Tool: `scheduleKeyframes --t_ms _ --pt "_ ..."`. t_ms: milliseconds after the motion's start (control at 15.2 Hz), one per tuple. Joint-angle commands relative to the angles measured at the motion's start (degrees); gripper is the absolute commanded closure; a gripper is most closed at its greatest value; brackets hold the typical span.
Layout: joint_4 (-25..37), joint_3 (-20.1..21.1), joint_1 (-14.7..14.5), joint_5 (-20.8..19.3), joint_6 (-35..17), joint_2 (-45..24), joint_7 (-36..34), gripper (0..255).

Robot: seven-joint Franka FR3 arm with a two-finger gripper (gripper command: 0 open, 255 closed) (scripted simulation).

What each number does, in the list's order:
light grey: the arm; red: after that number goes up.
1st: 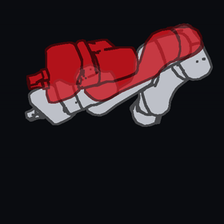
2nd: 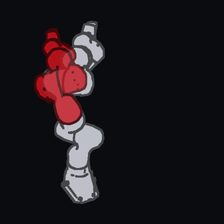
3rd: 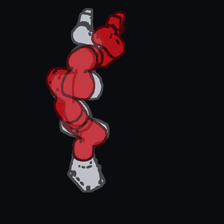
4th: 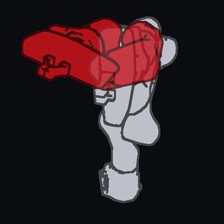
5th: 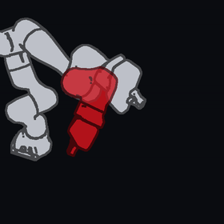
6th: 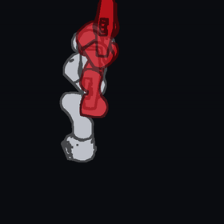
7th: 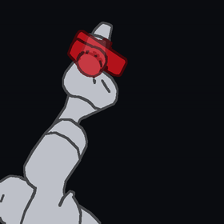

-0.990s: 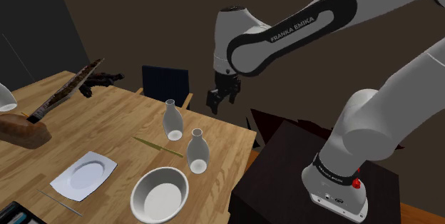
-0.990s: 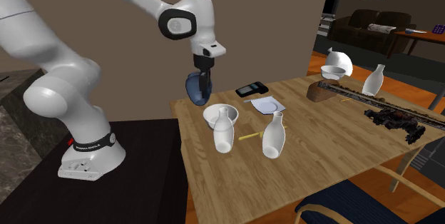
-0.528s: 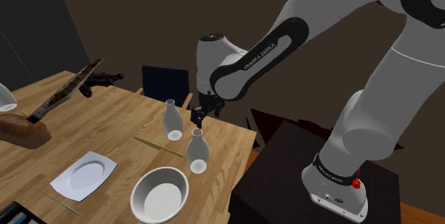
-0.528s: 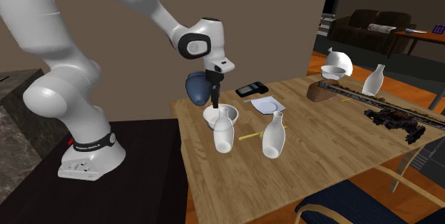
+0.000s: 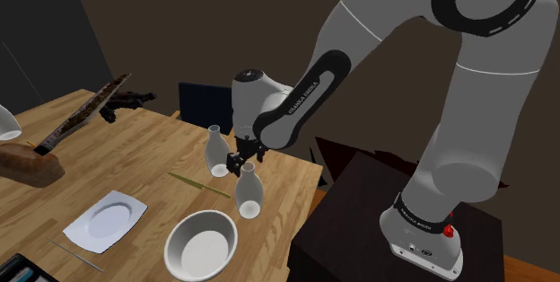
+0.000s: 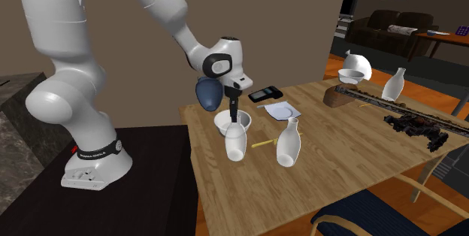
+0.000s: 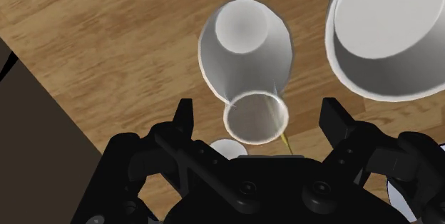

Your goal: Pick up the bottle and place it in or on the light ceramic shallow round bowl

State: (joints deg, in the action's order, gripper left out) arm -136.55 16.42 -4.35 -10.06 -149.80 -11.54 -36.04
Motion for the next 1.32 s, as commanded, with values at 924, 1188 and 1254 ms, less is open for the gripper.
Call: scheduleKeyframes --t_ms 924,1188,1254 --pt "0.4 -1.5 -0.9 -3.0 -3.8 -4.3 -2.2 255" --pt "0.4 -1.5 -0.9 -3.0 -3.8 -4.3 -2.2 255" --pt "0.4 -1.5 -0.9 -3.0 -3.8 -4.3 -2.2 255"
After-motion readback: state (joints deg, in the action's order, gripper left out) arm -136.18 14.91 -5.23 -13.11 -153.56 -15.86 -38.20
